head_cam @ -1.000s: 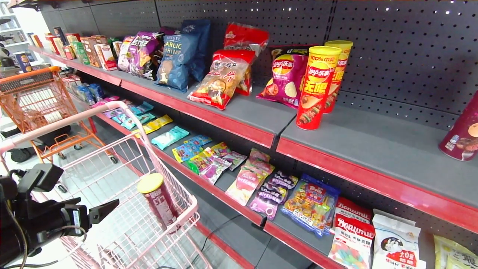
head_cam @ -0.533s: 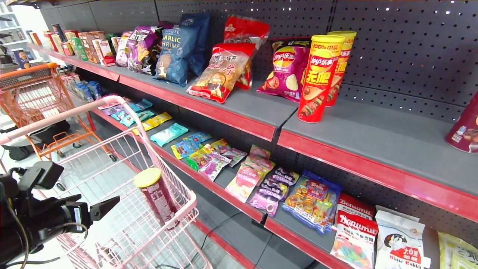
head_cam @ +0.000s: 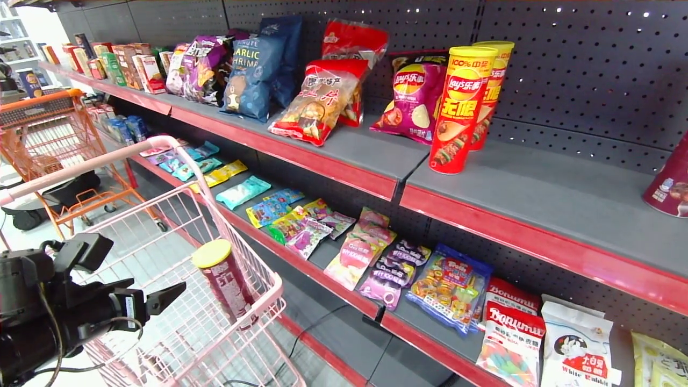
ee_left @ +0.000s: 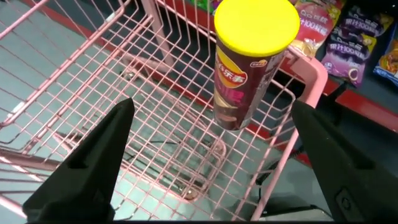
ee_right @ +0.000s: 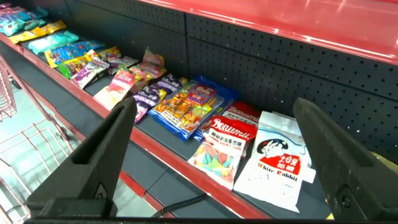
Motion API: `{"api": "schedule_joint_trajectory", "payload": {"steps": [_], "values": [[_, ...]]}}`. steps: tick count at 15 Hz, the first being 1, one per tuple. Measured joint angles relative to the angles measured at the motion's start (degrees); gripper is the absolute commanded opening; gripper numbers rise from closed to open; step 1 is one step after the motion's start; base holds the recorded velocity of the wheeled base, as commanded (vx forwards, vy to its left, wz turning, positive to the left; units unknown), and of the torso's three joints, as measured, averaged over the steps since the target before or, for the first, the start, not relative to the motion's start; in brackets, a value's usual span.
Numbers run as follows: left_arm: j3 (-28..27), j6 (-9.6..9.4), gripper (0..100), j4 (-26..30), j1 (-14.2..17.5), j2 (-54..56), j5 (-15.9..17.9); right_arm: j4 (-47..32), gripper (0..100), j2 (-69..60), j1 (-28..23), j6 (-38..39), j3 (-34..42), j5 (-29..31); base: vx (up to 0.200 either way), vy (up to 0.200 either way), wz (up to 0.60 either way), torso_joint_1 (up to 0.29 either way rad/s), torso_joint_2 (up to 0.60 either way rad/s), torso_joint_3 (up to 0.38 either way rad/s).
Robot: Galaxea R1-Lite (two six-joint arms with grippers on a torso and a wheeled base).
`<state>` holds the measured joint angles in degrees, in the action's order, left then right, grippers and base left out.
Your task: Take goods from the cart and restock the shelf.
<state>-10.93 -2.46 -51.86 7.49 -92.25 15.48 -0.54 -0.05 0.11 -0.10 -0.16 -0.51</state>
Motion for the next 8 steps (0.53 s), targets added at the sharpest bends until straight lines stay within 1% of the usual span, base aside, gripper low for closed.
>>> {"api": "schedule_joint_trajectory", "payload": {"steps": [3, 7, 8], "values": [[-0.1, -0.05, 100, -7.0, -1.9, -5.6, -0.1, 0.0, 100, 0.0, 0.0, 0.0, 0.0, 0.0, 0.0, 0.0, 0.0, 0.0, 0.0, 0.0], [0.0, -0.22, 100, -22.0, -3.7, -16.6, -0.4, 0.0, 100, 0.0, 0.0, -0.1, 0.0, 0.0, 0.0, 0.0, 0.0, 0.0, 0.0, 0.0], [0.0, -0.21, 100, -24.6, -4.4, -19.1, -0.4, 0.0, 100, 0.0, 0.0, -0.1, 0.0, 0.0, 0.0, 0.0, 0.0, 0.0, 0.0, 0.0]]}}
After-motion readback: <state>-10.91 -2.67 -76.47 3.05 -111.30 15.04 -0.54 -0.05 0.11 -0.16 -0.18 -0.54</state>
